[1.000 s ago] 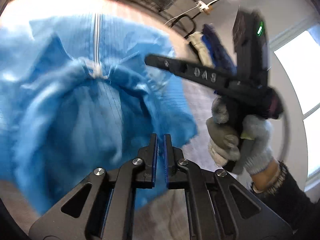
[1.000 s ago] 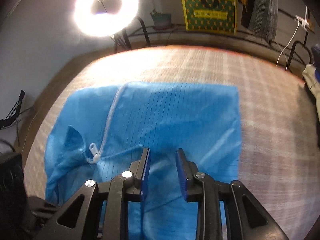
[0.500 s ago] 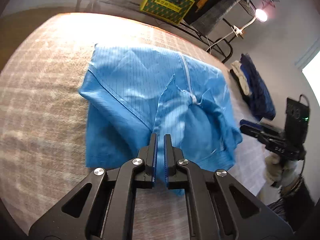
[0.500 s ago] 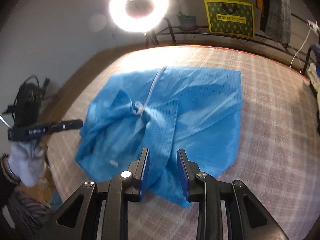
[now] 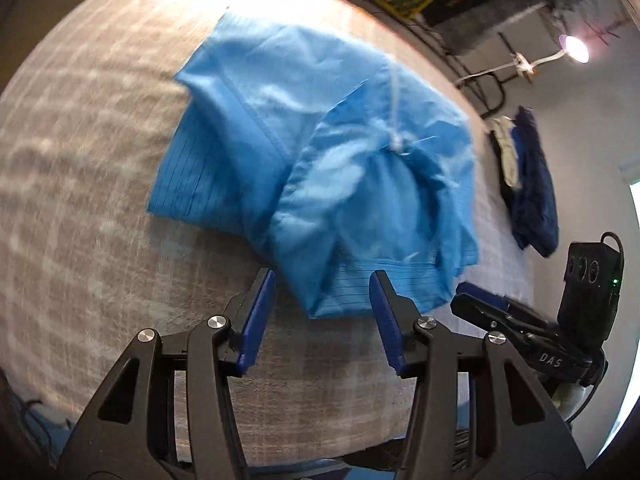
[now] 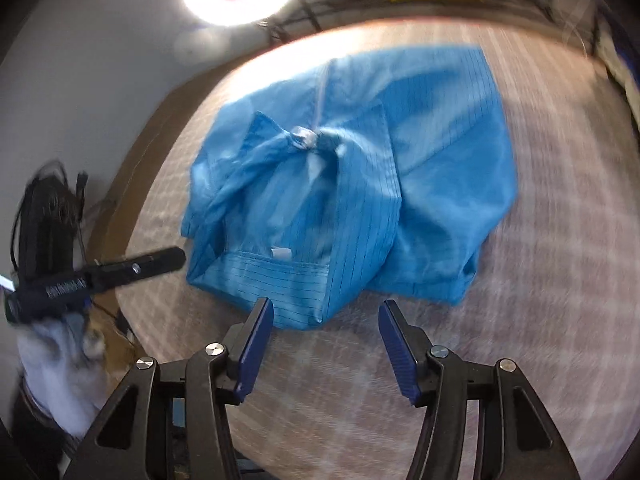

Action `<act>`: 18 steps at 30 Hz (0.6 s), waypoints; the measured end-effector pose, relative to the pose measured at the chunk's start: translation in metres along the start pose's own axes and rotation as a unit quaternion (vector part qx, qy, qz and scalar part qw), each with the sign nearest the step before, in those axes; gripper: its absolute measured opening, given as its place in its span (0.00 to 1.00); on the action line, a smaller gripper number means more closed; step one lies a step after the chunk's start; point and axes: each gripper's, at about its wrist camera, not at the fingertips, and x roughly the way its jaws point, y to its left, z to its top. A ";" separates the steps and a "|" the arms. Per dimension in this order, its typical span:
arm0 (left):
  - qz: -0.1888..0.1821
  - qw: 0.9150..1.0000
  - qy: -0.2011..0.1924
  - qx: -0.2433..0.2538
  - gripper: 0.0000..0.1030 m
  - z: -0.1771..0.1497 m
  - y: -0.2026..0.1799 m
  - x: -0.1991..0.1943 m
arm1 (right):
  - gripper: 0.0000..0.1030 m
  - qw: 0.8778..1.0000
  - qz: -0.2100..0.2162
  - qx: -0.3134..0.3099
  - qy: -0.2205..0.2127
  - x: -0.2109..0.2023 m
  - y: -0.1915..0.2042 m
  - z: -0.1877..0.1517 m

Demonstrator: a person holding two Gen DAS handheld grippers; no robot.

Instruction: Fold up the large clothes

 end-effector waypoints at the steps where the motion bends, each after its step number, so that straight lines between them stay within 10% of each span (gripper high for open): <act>1: -0.001 1.000 0.009 -0.014 0.48 0.000 0.003 0.005 | 0.51 1.000 0.013 0.025 0.010 0.006 -0.006 0.002; 4: -0.009 0.999 0.023 -0.043 0.46 -0.001 0.012 0.015 | 0.45 0.995 0.045 0.085 0.030 0.021 -0.021 0.003; 8: -0.012 0.998 0.031 -0.050 0.16 0.000 0.018 0.023 | 0.37 0.992 0.061 0.105 0.039 0.029 -0.028 0.004; 12: -0.022 0.998 0.020 -0.054 0.04 0.005 0.021 0.022 | 0.12 0.990 0.072 0.114 0.043 0.039 -0.026 0.006; 18: -0.064 0.996 -0.040 -0.042 0.02 0.010 0.023 -0.008 | 0.00 0.996 0.061 0.022 -0.057 0.007 0.001 0.006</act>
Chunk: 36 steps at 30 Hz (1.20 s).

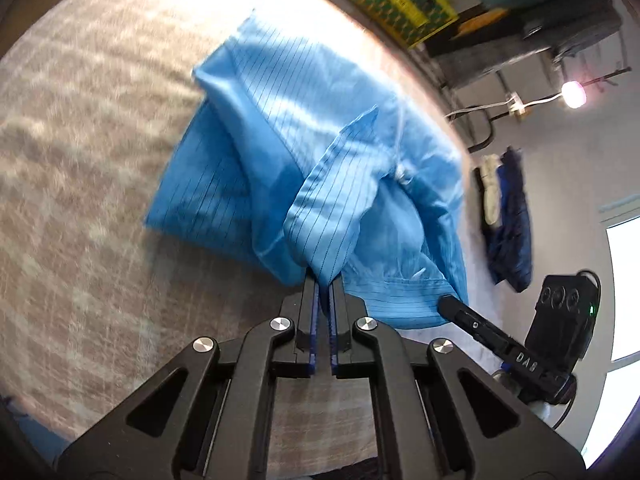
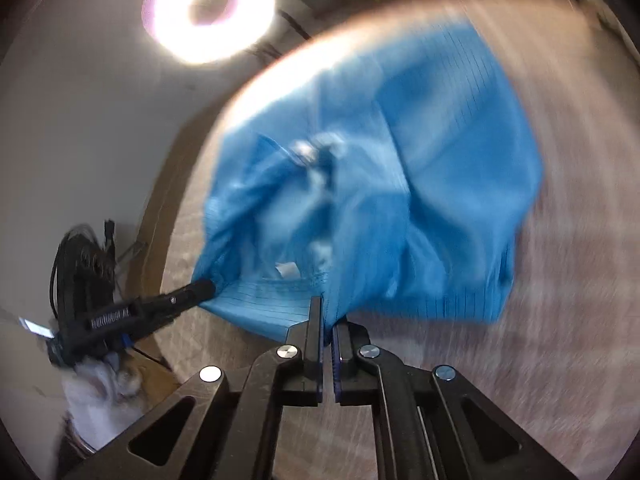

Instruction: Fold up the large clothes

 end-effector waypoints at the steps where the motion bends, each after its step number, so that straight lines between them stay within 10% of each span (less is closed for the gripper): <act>1: 0.004 1.000 -0.002 0.007 0.02 0.000 0.000 0.001 | 0.00 1.000 -0.004 -0.021 -0.014 -0.004 0.006 -0.002; 11: 0.067 0.995 0.021 0.067 0.02 -0.014 0.002 0.032 | 0.01 0.987 -0.100 -0.129 0.006 0.025 0.012 -0.025; 16: 0.062 0.991 0.034 0.116 0.04 -0.021 -0.014 0.010 | 0.32 0.990 -0.035 -0.117 0.072 0.008 0.000 -0.026; 20: 0.049 0.987 -0.017 0.152 0.06 -0.011 -0.022 -0.021 | 0.32 0.988 0.002 -0.153 -0.003 -0.052 -0.004 -0.017; 27: 0.078 0.990 -0.073 0.089 0.06 0.046 0.016 -0.017 | 0.31 0.983 -0.155 -0.089 -0.050 -0.045 -0.066 0.014; 36: 0.100 0.992 -0.050 0.057 0.06 0.060 0.053 0.011 | 0.38 0.993 -0.111 -0.022 -0.021 -0.028 -0.097 0.026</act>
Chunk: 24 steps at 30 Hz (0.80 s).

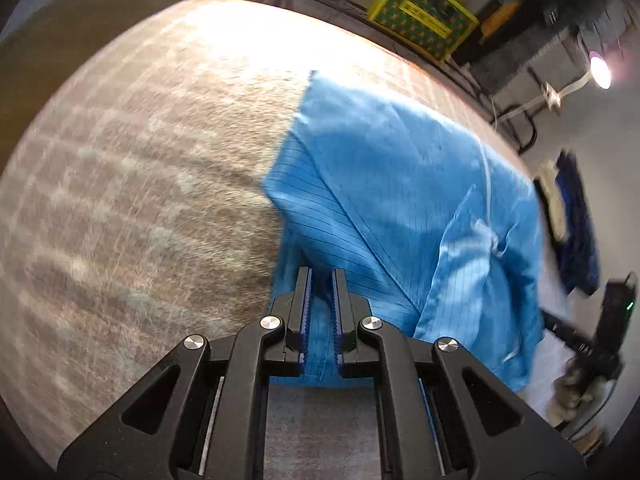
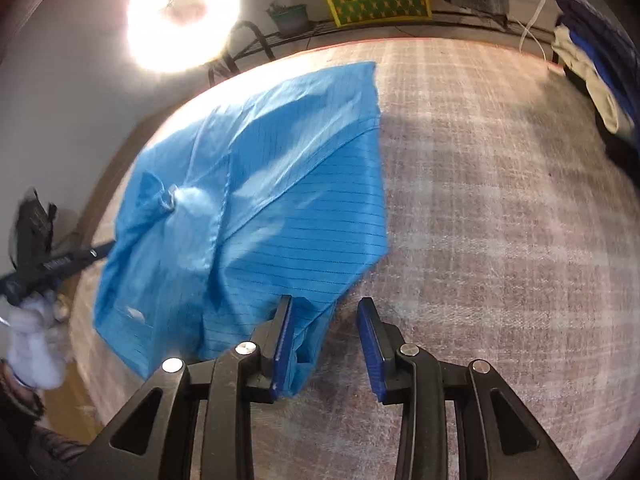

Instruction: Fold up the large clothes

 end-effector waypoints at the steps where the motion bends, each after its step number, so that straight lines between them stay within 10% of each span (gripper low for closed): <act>1: -0.003 1.000 -0.004 -0.011 0.06 0.001 0.005 -0.005 | 0.56 1.000 0.005 0.013 -0.007 -0.005 -0.006 0.001; 3: -0.002 1.000 -0.016 -0.026 0.15 0.004 0.015 -0.014 | 0.78 0.999 0.000 0.033 -0.021 -0.010 -0.018 0.004; 5: -0.009 0.998 -0.029 -0.057 0.44 0.007 0.028 -0.019 | 0.76 0.999 0.004 0.049 -0.018 -0.004 -0.028 0.005; 8: -0.055 0.992 -0.022 -0.108 0.45 0.012 0.040 -0.012 | 0.64 0.998 0.018 0.052 -0.023 0.001 -0.030 0.009; 9: -0.070 0.991 -0.017 -0.115 0.45 0.013 0.041 -0.008 | 0.42 0.998 0.034 0.054 -0.018 0.005 -0.030 0.013; 13: -0.058 0.995 0.001 -0.079 0.00 0.018 0.022 0.001 | 0.01 0.995 0.080 0.060 -0.016 0.006 -0.016 0.009; 18: -0.018 0.998 -0.020 -0.050 0.00 0.016 0.020 -0.011 | 0.00 0.993 0.106 0.050 -0.019 -0.012 0.006 -0.003; 21: -0.002 0.998 -0.006 -0.058 0.00 0.013 0.027 -0.007 | 0.02 0.999 0.035 0.016 0.005 0.005 0.009 -0.002; 24: 0.006 0.999 -0.009 -0.050 0.00 0.015 0.031 -0.020 | 0.25 1.000 -0.004 0.004 0.012 0.003 0.007 0.003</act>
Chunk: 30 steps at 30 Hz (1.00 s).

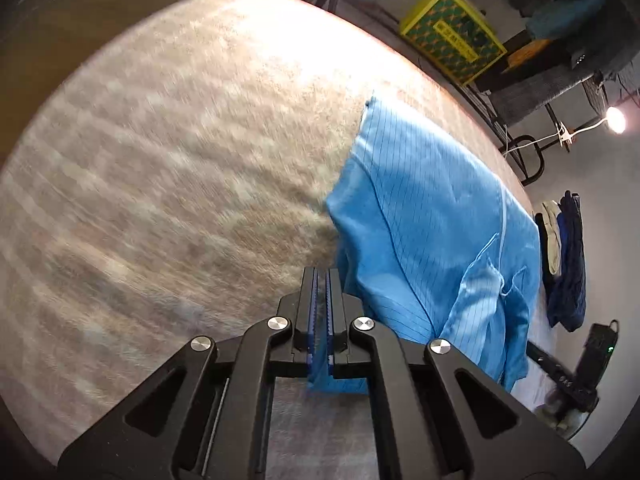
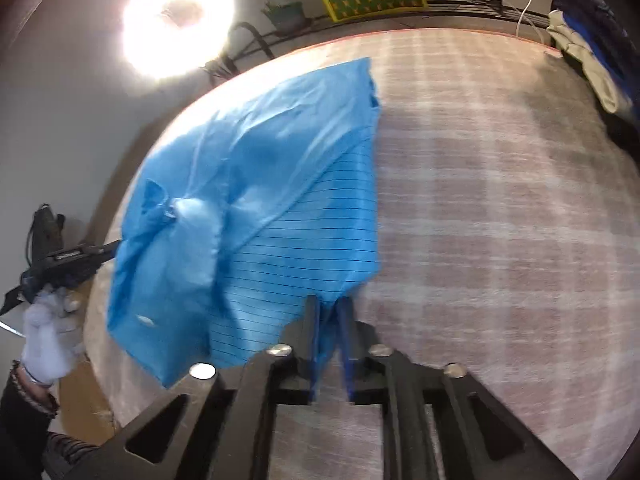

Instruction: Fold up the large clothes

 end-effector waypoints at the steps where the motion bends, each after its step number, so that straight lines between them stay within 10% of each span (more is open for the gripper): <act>1: -0.001 1.000 -0.022 0.004 0.00 0.003 -0.003 -0.011 | 0.29 1.000 -0.011 -0.010 -0.008 -0.006 0.001 0.003; 10: -0.037 0.988 -0.082 0.123 0.00 0.047 -0.105 -0.014 | 0.34 0.979 -0.030 -0.137 -0.145 -0.042 0.064 0.066; 17: -0.008 0.975 -0.050 0.218 0.00 0.066 -0.163 0.060 | 0.27 0.978 -0.024 -0.180 -0.106 0.033 0.100 0.123; 30: -0.022 0.979 -0.021 0.201 0.02 0.060 -0.124 0.114 | 0.21 0.980 -0.031 -0.194 -0.045 0.094 0.077 0.125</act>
